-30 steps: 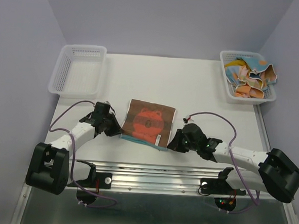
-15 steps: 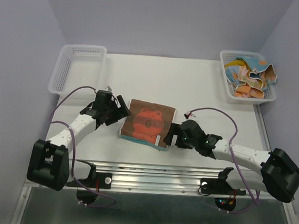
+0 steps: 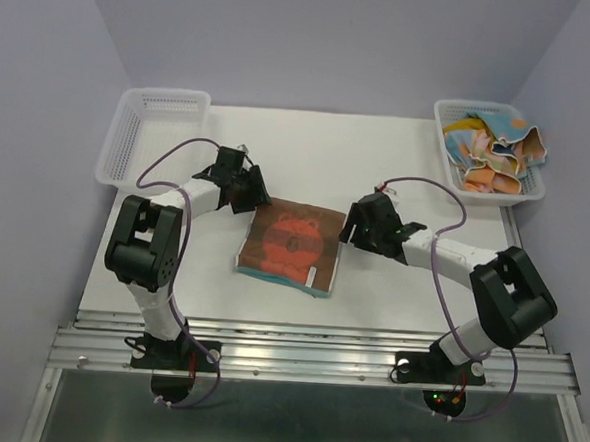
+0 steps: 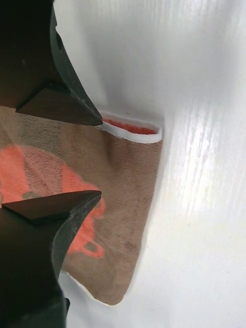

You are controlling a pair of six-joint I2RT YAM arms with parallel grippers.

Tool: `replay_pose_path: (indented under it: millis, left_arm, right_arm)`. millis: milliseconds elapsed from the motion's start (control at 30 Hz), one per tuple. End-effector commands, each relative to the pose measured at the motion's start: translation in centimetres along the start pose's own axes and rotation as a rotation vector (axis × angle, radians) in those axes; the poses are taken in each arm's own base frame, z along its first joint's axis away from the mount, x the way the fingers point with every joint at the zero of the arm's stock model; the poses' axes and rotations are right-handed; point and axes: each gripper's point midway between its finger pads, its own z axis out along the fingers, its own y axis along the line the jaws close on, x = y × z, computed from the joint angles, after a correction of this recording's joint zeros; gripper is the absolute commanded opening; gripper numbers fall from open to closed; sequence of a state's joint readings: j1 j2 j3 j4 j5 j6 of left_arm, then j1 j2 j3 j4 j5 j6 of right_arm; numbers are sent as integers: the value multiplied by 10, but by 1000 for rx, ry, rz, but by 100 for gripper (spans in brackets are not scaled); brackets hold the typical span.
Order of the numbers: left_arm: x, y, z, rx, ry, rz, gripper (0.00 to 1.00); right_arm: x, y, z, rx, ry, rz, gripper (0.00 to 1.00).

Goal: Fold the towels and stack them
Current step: Fold the towel

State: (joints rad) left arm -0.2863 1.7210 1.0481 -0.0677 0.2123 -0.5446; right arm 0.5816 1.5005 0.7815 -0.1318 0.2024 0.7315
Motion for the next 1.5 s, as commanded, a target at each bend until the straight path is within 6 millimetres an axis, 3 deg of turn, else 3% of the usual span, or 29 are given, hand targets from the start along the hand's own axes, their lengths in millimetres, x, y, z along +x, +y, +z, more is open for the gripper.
replay_pose_path:
  millis: [0,100,133,267,367,633,900,1367,1467]
  left_arm:
    - [-16,-17,12,54,-7,68,62]
    - [-22,-10,22,8,-9,69,59]
    - [-23,-7,24,-6,-9,70,53]
    - [-27,2,37,-49,6,70,45]
    - [-28,3,42,-53,16,75,45]
    - [-33,4,42,-65,12,88,48]
    - [-49,1,33,-84,-28,105,52]
    - [-30,5,59,-62,56,103,52]
    - [-26,1,63,-47,72,110,40]
  right_arm:
    - [-31,26,7,-54,-36,-56,70]
    - [-36,28,18,-46,-33,-55,65]
    - [-40,26,21,-43,-33,-49,63]
    - [-44,29,33,-74,-5,-27,51]
    - [-46,26,43,-71,10,-24,47]
    - [-64,31,61,-92,9,-29,44]
    - [-69,38,73,-113,18,-34,43]
    - [-65,23,88,-62,42,-35,34]
    - [-65,21,89,-61,41,-38,31]
